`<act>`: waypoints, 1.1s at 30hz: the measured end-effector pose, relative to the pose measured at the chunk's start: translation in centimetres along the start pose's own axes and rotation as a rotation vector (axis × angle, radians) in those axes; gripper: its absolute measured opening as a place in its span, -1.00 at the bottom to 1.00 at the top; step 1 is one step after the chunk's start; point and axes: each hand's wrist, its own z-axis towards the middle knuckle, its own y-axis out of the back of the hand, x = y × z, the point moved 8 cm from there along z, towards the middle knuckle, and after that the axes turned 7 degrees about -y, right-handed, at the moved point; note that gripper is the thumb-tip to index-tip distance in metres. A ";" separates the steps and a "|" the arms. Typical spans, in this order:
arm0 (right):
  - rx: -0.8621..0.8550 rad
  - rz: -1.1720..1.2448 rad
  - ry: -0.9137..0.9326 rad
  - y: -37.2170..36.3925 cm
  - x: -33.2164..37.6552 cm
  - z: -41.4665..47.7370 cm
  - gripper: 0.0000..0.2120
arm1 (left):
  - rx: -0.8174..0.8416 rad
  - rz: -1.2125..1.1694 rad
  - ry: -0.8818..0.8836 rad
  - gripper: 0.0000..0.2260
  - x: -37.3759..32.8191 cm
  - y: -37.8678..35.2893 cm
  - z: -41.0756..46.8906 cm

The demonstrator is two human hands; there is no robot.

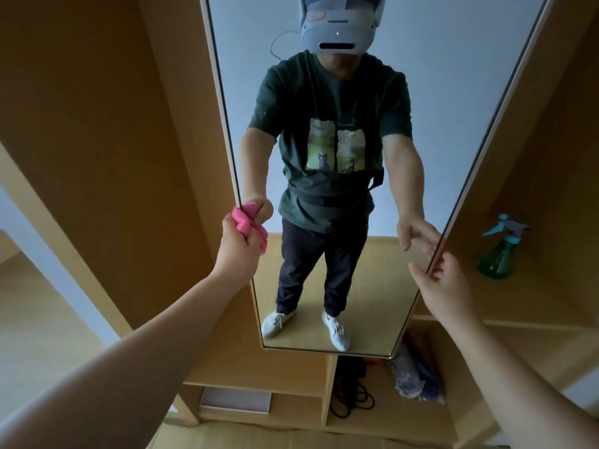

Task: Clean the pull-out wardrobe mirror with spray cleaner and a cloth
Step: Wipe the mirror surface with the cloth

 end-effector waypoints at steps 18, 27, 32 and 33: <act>0.109 -0.052 -0.132 -3.2 -5.9 -0.9 -0.26 | 0.053 -0.018 0.145 -0.63 6.4 -1.6 -2.0; 0.108 -0.089 -0.181 -4.7 -8.3 -1.1 -0.27 | 0.067 0.006 0.184 -0.69 10.0 -2.9 -3.2; 0.122 -0.120 -0.188 -5.2 -9.3 -1.3 -0.30 | 0.053 0.030 0.208 -0.75 11.6 -3.3 -3.8; 0.127 -0.122 -0.188 -5.3 -9.4 -1.3 -0.31 | 0.050 0.029 0.214 -0.75 11.9 -3.4 -4.0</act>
